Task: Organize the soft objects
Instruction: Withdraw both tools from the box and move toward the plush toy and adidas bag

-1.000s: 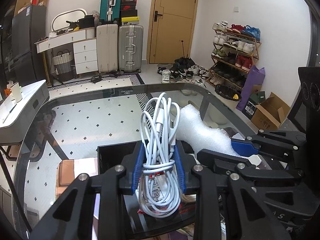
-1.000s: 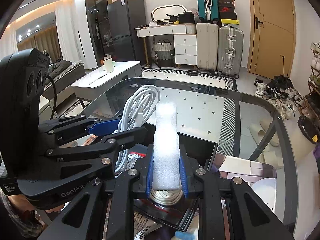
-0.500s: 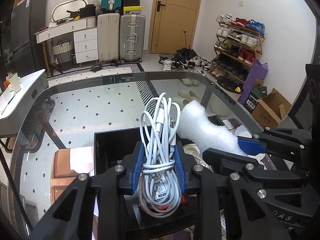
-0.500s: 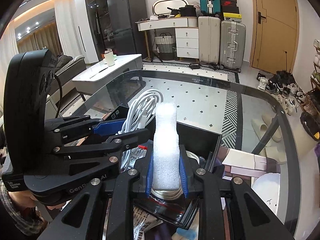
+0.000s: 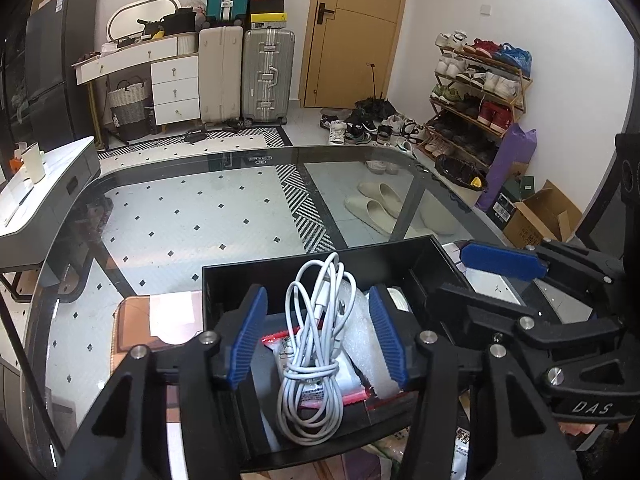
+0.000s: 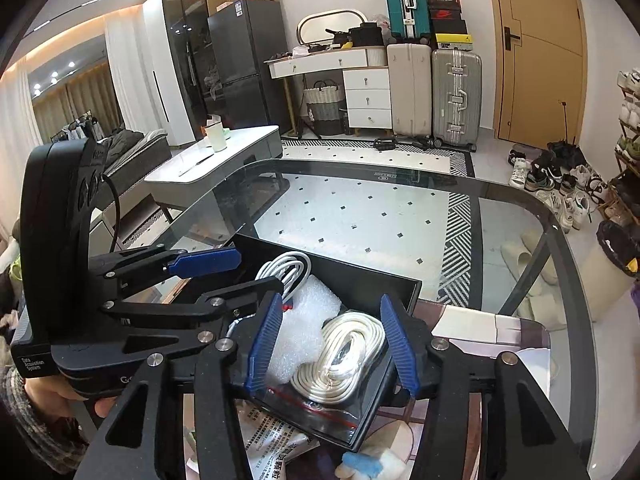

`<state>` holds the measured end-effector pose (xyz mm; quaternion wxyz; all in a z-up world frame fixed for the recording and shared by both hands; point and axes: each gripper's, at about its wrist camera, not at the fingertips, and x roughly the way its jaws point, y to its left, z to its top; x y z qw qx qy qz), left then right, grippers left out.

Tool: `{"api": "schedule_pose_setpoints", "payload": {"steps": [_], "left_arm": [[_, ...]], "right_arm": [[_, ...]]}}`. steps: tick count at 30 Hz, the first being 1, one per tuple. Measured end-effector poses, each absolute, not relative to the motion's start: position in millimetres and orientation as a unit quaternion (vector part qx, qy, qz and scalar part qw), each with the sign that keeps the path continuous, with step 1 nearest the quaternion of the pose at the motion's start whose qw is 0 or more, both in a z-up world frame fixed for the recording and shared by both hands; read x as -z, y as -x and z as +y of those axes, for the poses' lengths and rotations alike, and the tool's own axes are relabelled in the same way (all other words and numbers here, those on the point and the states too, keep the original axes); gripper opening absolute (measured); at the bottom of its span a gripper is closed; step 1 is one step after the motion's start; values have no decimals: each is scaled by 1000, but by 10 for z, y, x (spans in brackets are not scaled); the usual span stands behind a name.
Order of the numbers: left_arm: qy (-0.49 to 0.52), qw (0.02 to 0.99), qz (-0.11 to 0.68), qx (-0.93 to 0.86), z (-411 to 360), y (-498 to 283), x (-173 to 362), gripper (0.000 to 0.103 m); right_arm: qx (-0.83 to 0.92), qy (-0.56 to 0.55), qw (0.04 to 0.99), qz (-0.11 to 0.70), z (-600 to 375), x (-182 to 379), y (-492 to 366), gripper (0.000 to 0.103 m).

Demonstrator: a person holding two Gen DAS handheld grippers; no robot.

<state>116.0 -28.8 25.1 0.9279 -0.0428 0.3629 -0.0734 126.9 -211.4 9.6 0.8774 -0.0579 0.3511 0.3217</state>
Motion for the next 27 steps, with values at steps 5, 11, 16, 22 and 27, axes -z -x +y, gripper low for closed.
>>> {"api": "schedule_pose_setpoints", "payload": {"steps": [5,11,16,22,27], "left_arm": [[28,935,349,61,-283,-1080,-293,73],[35,942,328,60,-213,-935,-388,84],[30,948,311,56,-207,-770,-409,101],[43,948,311,61,-188,-683,-373,103],[83,943,317,63,-104,-595,-284,103]], "right_arm": [[-314,45,887,337,-2223,-171,-1260,81],[-305,28,899,313,-2375,-284,-1226,93],[-285,10,914,289,-2502,-332,-1173,99],[-251,-2,933,259,-2644,-344,-1054,100],[-250,10,938,241,-2658,-352,-930,100]]}}
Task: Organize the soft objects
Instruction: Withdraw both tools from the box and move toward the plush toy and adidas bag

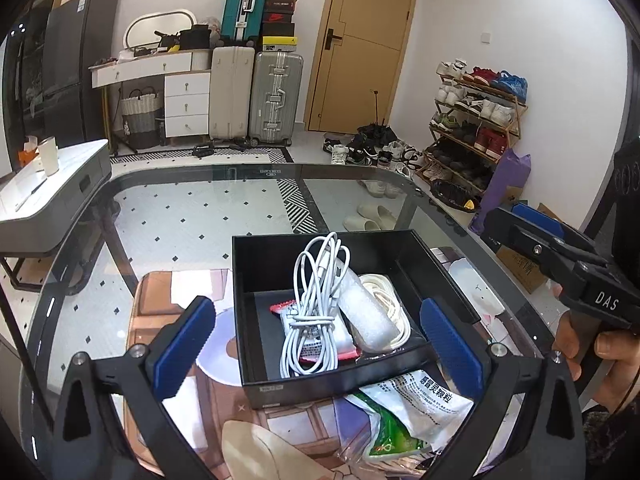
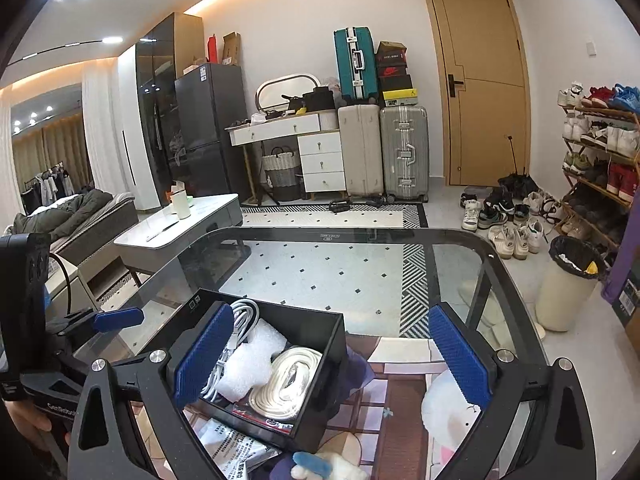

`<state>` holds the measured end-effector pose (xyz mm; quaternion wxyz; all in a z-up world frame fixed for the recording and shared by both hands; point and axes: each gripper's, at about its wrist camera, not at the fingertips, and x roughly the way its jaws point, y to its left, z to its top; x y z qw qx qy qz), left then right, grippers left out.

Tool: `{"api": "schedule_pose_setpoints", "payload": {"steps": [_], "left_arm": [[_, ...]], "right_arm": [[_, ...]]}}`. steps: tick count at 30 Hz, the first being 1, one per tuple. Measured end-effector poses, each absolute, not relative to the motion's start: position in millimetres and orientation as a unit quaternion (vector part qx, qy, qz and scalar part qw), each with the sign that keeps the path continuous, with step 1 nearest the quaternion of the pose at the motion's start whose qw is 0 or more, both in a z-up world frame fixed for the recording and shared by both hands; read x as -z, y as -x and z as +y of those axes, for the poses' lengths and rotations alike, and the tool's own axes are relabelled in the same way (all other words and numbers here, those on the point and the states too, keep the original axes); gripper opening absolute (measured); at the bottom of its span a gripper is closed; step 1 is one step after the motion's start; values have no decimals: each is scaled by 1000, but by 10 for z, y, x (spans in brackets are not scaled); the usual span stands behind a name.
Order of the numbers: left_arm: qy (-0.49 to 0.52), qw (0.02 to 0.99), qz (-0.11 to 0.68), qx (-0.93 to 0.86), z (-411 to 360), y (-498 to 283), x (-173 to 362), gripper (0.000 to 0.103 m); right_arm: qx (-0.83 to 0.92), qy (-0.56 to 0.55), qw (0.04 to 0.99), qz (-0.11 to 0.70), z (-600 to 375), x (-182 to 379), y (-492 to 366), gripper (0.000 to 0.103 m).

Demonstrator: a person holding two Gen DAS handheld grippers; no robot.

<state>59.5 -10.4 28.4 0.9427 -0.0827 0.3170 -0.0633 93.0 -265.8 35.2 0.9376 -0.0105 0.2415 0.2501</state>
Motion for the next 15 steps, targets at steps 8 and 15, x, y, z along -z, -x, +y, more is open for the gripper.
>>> {"api": "schedule_pose_setpoints", "payload": {"steps": [8,15], "left_arm": [[84,947,305,55,-145,-394,-237,103],[93,944,311,55,-161,-273,-136,103]], "right_arm": [[-263,26,933,242,-2735,-351,-748,100],[-262,20,933,247,-2808,-286,-646,100]]}}
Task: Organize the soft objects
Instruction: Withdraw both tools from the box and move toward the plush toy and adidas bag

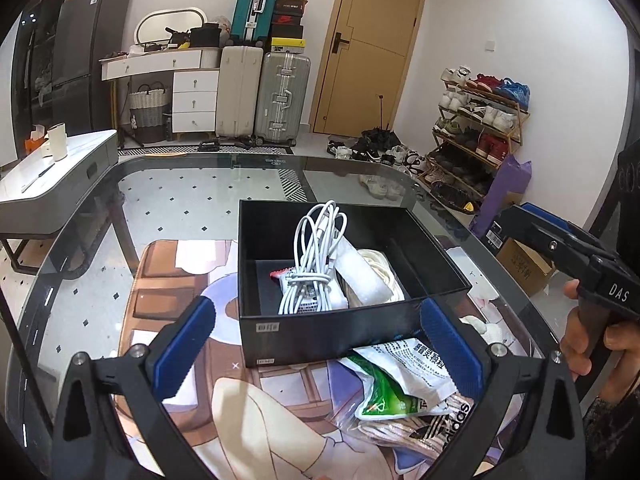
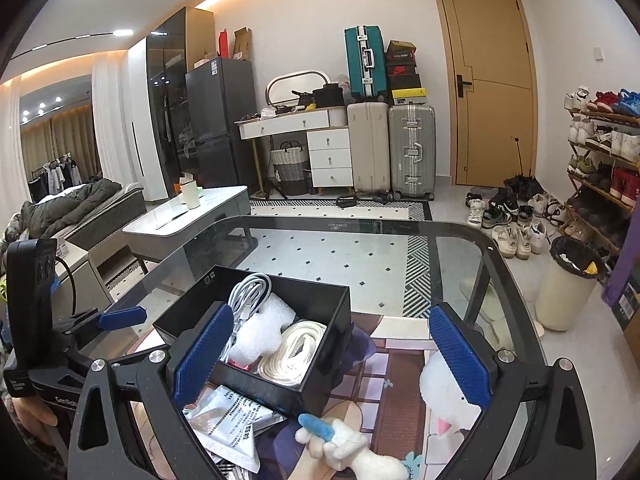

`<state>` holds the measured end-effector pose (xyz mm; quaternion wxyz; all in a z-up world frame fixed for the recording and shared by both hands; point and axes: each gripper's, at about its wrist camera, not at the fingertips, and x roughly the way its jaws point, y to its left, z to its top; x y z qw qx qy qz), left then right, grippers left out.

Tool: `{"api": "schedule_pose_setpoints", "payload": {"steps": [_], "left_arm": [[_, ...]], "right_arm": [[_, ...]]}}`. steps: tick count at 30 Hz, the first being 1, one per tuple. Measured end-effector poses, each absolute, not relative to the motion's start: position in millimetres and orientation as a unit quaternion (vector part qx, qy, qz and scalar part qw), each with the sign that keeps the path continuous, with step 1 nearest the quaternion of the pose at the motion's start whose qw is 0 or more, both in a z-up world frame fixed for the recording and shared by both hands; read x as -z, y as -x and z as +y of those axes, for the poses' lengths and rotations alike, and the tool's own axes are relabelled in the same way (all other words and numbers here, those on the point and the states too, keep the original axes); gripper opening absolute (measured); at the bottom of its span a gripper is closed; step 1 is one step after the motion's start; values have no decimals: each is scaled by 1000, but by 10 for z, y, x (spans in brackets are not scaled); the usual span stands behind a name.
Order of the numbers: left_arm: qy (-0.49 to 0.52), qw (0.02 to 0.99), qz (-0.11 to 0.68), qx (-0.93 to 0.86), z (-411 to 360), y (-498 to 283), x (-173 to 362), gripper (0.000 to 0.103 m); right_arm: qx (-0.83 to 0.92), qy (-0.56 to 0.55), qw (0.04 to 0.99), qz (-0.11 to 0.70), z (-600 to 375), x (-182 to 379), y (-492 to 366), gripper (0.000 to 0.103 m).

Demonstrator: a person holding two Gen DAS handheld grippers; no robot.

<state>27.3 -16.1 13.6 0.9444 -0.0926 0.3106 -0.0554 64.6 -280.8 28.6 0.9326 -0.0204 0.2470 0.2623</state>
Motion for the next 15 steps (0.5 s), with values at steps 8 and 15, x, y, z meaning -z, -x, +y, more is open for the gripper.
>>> {"api": "schedule_pose_setpoints", "payload": {"steps": [8,15], "left_arm": [[89,944,313,57,-218,-120,-67,103],[78,939,330,67,-364,6,70,103]], "right_arm": [[-259,34,930,258,-2805,-182,-492,100],[-248,49,928,273,-2850,-24,-379,100]]}}
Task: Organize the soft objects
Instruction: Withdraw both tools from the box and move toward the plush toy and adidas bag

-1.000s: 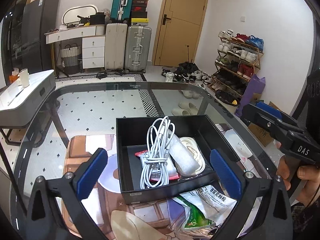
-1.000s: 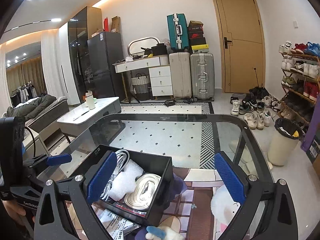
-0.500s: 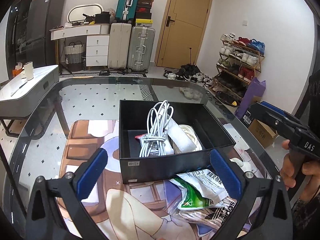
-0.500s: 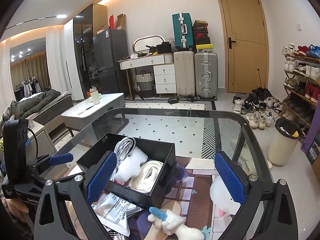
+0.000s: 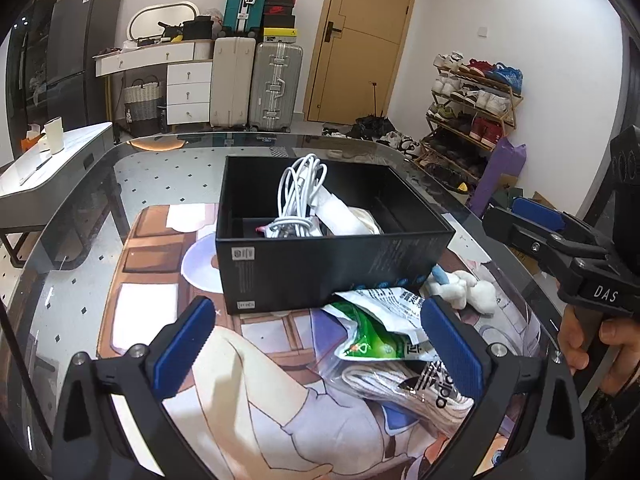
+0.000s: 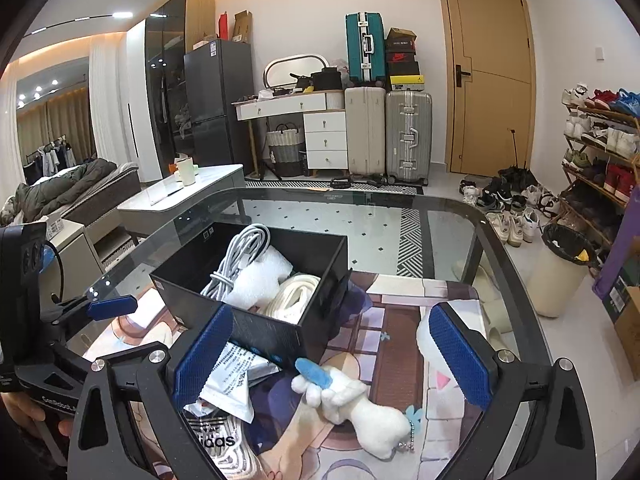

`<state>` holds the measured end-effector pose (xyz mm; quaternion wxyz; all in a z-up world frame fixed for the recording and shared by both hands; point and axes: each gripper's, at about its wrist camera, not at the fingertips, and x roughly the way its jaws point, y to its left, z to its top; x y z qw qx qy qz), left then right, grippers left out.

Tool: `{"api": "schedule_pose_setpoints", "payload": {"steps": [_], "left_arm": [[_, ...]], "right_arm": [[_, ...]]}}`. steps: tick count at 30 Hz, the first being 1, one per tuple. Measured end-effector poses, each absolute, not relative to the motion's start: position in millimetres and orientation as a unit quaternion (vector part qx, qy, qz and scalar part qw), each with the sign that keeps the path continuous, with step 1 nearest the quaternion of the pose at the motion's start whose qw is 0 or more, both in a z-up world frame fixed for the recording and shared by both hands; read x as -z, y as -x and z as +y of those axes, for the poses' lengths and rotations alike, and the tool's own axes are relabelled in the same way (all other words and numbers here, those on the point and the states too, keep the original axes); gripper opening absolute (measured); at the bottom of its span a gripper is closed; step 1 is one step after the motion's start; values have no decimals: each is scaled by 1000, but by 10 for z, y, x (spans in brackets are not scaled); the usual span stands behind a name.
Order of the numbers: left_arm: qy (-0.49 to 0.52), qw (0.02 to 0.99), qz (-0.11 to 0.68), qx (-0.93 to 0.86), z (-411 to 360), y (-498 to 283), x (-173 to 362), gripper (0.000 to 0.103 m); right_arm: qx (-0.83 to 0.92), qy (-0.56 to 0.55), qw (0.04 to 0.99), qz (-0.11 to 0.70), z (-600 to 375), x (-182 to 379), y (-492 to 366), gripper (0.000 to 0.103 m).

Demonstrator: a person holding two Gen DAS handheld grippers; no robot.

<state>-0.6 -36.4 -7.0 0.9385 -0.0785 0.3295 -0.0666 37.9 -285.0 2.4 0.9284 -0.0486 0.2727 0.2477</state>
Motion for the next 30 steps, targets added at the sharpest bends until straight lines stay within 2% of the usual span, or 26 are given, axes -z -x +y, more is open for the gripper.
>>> {"api": "schedule_pose_setpoints", "payload": {"steps": [15,30], "left_arm": [[71,929,351,97,-616,169,115,103],[80,907,405,80,-888,161,308,103]], "right_arm": [[-214,100,916,325,-2886,263,-239,100],[-207,131,895,372,-2886,491,-299,100]]}}
